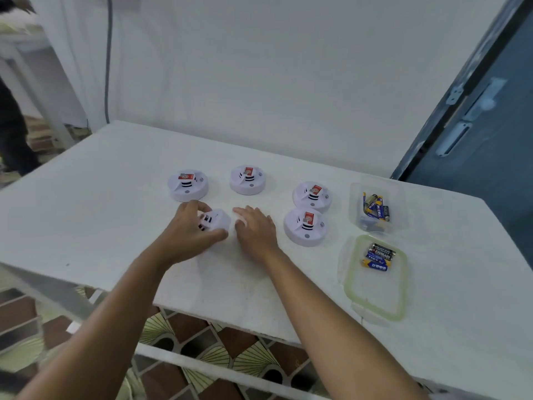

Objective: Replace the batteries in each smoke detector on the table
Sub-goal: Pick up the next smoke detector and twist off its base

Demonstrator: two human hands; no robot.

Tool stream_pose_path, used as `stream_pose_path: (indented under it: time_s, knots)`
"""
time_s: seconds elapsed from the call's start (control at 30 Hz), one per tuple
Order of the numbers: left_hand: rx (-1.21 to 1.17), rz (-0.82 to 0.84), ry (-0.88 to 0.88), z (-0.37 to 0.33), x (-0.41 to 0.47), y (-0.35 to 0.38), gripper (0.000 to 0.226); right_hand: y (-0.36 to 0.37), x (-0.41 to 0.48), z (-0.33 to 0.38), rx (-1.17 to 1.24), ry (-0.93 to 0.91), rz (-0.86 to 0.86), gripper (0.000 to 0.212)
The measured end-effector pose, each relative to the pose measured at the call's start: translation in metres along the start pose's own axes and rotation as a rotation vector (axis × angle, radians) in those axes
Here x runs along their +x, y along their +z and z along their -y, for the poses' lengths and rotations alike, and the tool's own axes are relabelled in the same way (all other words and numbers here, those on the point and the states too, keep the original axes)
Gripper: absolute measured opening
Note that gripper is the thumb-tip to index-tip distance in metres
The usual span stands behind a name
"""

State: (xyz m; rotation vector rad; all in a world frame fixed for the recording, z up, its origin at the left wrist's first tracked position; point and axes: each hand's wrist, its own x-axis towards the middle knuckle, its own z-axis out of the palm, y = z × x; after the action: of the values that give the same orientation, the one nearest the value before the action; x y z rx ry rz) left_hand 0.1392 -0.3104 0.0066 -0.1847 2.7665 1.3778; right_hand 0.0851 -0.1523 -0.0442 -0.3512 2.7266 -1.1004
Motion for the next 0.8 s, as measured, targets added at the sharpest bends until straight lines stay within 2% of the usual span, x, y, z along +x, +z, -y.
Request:
stream_pose_path:
  time_s: [0.17,0.23,0.3,0.5,0.67,0.8]
  knots:
    - [-0.609,0.092,-0.03,-0.03,-0.007,0.01,0.029,-0.02,-0.007,0.002,0.651,0.123,-0.118,0.034]
    - [-0.812,0.144,-0.073,-0.042,-0.01,0.017,0.033,-0.029,-0.01,0.004,0.904,0.21,-0.13,0.032]
    - [-0.914,0.185,-0.094,-0.054,-0.01,0.025,0.042,-0.043,-0.011,0.003,1.09,0.284,-0.142,0.026]
    - [-0.794,0.131,-0.091,-0.09,-0.005,0.058,0.059,-0.078,-0.026,-0.009,1.455,0.379,-0.032,0.05]
    - [-0.681,-0.022,-0.155,-0.104,0.009,0.075,0.072,-0.101,-0.039,-0.027,1.501,0.255,0.005,0.036]
    - [-0.564,-0.194,-0.163,-0.113,0.012,0.091,0.069,-0.113,-0.05,-0.034,1.567,0.182,0.038,0.031]
